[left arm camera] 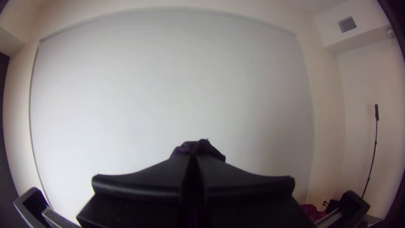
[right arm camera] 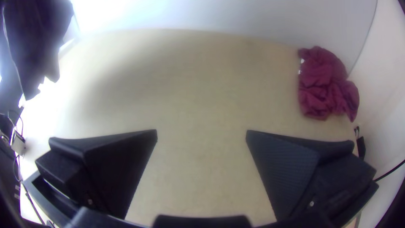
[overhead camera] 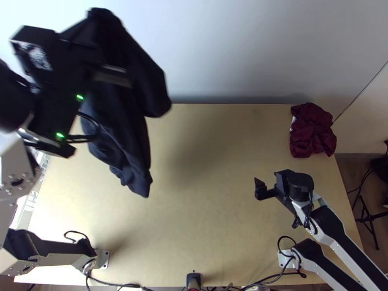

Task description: Fold the t-shirt

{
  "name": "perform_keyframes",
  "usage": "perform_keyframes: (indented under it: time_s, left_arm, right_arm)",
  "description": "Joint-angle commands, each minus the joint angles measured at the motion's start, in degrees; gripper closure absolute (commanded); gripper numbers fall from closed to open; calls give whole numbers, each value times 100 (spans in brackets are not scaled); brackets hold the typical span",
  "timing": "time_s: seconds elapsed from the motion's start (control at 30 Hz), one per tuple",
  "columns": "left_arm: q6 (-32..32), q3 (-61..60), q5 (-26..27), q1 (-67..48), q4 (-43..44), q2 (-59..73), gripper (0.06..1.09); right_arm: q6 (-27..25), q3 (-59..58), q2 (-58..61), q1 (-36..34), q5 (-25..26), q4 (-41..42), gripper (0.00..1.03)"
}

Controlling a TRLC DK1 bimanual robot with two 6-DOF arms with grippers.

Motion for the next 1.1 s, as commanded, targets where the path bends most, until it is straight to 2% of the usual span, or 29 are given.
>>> perform_keyframes:
  time_s: [0.0,0.3,0.7,0.83,1.07]
  left_arm:
    - [564,-73,-259,-946,334,299,105]
    - [573,-134,-259,-1421,536,773,105]
    - [335,-407,-250,-1588,1301,1872,105]
    - [72,-450,-250,-1368,1336,2311,105]
    - [45,-477,-242,-410,1679,2997,105]
  right_arm:
    - [23,-215,-329,-21,2,-189,5]
    - [-4,-259,-743,-320,2,-550,5]
    - [-144,-391,-1279,-513,-7,-893,5]
    - [-144,-479,-1331,-513,-42,-901,5]
    - [-144,-488,-1419,-548,-68,-937,5]
